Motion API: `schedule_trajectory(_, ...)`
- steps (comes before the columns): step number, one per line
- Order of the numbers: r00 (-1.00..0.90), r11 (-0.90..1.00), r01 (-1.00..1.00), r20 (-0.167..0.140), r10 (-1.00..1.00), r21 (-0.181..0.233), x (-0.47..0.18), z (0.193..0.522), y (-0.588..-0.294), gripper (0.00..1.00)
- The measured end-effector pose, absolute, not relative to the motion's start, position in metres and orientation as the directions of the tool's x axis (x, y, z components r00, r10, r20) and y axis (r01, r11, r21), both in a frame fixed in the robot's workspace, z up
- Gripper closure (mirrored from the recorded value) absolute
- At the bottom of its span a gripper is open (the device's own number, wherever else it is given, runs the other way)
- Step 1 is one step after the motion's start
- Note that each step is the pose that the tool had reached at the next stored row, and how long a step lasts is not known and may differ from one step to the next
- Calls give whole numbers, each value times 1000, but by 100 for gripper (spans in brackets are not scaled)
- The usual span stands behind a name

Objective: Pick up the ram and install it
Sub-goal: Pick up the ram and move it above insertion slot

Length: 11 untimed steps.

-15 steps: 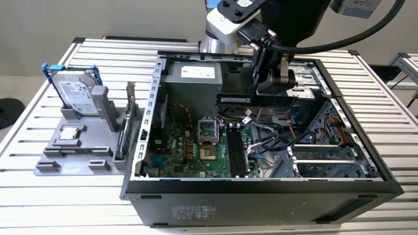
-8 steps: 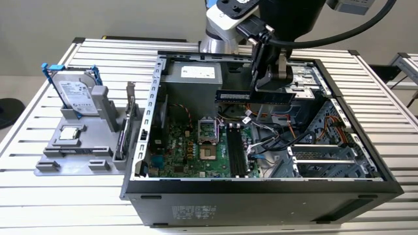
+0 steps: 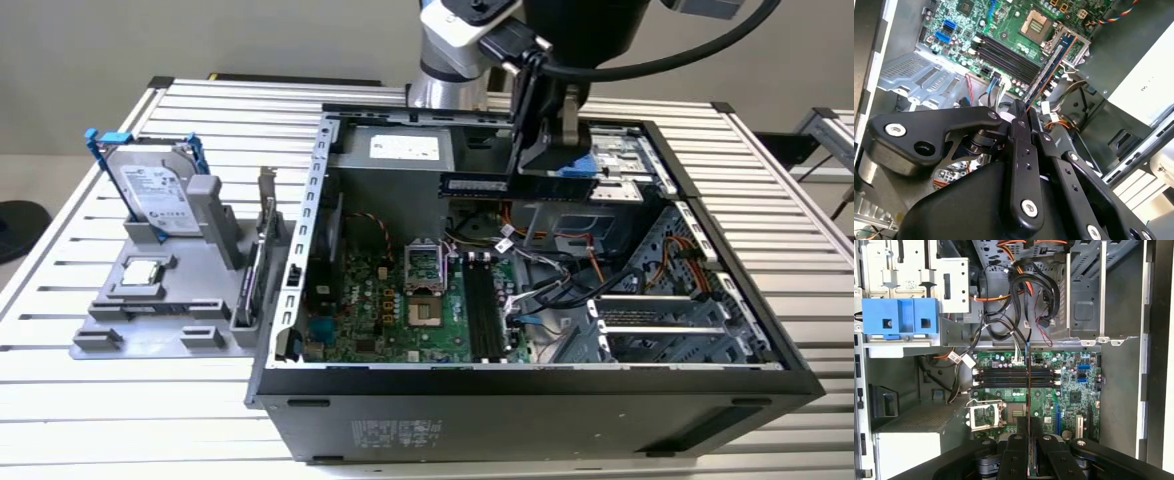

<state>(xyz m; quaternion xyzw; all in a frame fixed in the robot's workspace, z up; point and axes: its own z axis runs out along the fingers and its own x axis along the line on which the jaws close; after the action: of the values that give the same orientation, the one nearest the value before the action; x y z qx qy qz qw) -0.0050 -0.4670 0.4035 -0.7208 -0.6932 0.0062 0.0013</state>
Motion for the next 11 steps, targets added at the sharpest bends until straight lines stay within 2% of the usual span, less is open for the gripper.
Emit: schedule_trajectory(11, 39, -39, 999, -7, 999, -11, -5, 404, -458, 100)
